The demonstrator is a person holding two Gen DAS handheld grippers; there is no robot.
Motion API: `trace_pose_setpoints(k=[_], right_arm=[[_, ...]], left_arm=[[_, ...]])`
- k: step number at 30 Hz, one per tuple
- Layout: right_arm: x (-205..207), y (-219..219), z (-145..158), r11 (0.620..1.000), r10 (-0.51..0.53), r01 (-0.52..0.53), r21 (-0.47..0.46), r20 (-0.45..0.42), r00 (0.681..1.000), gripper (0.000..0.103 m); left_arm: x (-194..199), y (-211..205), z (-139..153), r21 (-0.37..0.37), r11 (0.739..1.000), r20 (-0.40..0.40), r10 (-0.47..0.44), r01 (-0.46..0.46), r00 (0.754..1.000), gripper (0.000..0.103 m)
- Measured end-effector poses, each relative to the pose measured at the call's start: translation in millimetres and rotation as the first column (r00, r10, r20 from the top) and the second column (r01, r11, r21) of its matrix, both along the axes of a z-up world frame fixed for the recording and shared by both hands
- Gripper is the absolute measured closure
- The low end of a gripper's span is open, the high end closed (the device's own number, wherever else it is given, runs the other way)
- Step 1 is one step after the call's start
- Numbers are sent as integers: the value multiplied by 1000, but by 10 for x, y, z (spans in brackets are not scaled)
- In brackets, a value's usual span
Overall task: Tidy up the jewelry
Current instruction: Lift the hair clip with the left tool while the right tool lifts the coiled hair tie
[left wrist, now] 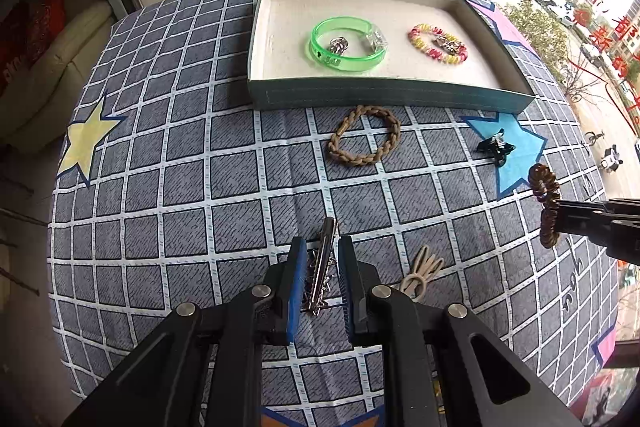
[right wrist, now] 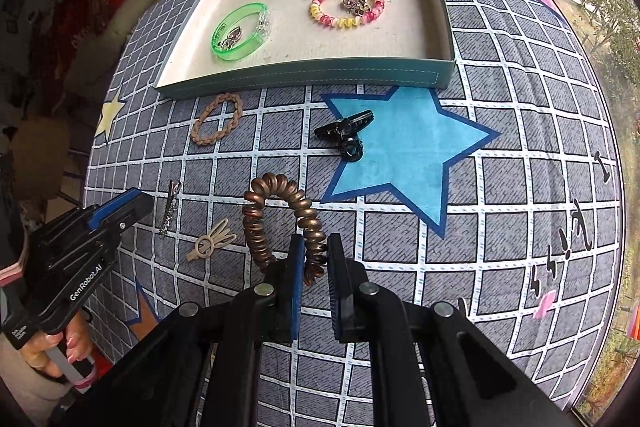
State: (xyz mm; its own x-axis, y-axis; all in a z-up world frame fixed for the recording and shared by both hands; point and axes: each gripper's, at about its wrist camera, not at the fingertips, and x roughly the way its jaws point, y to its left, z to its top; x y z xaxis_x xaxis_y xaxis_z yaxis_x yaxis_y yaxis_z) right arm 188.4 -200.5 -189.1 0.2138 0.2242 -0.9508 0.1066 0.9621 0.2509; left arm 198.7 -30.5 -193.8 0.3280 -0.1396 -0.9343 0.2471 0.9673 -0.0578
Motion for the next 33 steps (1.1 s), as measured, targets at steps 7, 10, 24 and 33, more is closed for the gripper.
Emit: trace_pose_setpoints(k=[7,10,24,33], right_arm=[[-19,-25,-39,1000,-7,7,31,-17,1000,91],[-18,-19,-39,999,-5,6,34,-15,1000,91],[-46,-60,-32,999,-20,20,44,-12,1000,91],[82,-114,124,998,-26,25,53,32,999,91]], left_arm=[[-7,93,-63,30,996,23,84,-84,996,0],[14,97,-95,48,996,12,77,-77,997,0],[121,-62,-328,41,999,-20,-21,22,1000,74],[183,-76,-140,-42,999,-30,20,-21,999,80]])
